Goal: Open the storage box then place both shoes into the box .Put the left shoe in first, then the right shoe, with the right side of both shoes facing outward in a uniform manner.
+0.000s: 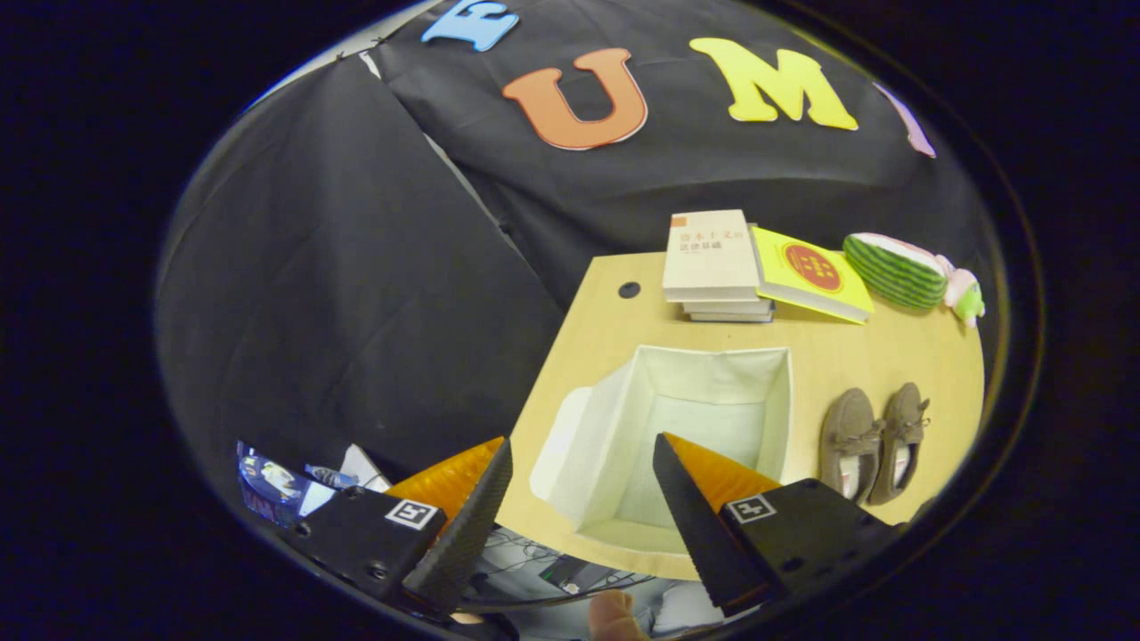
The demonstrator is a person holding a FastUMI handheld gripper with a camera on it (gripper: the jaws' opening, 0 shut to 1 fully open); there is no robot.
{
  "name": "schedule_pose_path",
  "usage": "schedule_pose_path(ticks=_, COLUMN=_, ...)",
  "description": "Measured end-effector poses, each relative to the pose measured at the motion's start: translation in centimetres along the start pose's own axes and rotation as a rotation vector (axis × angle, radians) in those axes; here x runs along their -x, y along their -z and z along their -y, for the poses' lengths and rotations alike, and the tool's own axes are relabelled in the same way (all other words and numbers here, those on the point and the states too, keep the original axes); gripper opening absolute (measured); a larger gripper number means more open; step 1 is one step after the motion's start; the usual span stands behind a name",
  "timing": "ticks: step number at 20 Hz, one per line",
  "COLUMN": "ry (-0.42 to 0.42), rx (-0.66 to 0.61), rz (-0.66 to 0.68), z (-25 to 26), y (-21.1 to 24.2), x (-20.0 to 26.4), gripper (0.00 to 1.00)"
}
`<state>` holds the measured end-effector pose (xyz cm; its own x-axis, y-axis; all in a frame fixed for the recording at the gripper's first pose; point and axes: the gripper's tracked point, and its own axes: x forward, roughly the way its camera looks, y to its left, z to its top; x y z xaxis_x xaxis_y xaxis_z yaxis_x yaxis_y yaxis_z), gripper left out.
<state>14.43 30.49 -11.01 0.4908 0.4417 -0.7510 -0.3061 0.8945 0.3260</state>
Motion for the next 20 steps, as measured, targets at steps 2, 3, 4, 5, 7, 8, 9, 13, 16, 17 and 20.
schedule_pose_path(ticks=2, ry=0.033, rx=-0.008, rz=-0.045, z=2.8, y=1.1, x=-0.1, gripper=1.0)
schedule_pose_path(ticks=3, ry=0.058, rx=-0.002, rz=-0.065, z=4.5, y=1.7, x=-0.1, gripper=1.0)
schedule_pose_path(ticks=4, ry=0.099, rx=-0.004, rz=-0.07, z=6.6, y=1.7, x=0.0, gripper=1.0)
schedule_pose_path(ticks=5, ry=0.131, rx=-0.016, rz=-0.069, z=8.6, y=1.8, x=0.0, gripper=1.0)
schedule_pose_path(ticks=7, ry=0.177, rx=-0.038, rz=-0.092, z=11.6, y=2.7, x=0.4, gripper=1.0)
schedule_pose_path(ticks=8, ry=0.209, rx=-0.042, rz=-0.107, z=13.1, y=3.2, x=0.7, gripper=1.0)
schedule_pose_path(ticks=9, ry=0.249, rx=-0.039, rz=-0.116, z=15.0, y=3.4, x=0.9, gripper=1.0)
schedule_pose_path(ticks=13, ry=0.454, rx=-0.065, rz=-0.224, z=23.9, y=6.5, x=1.6, gripper=1.0)
schedule_pose_path(ticks=16, ry=0.508, rx=-0.042, rz=-0.315, z=28.1, y=8.6, x=1.1, gripper=1.0)
schedule_pose_path(ticks=17, ry=0.529, rx=-0.041, rz=-0.331, z=29.4, y=9.1, x=0.9, gripper=1.0)
schedule_pose_path(ticks=20, ry=0.554, rx=-0.056, rz=-0.37, z=31.8, y=10.3, x=0.3, gripper=1.0)
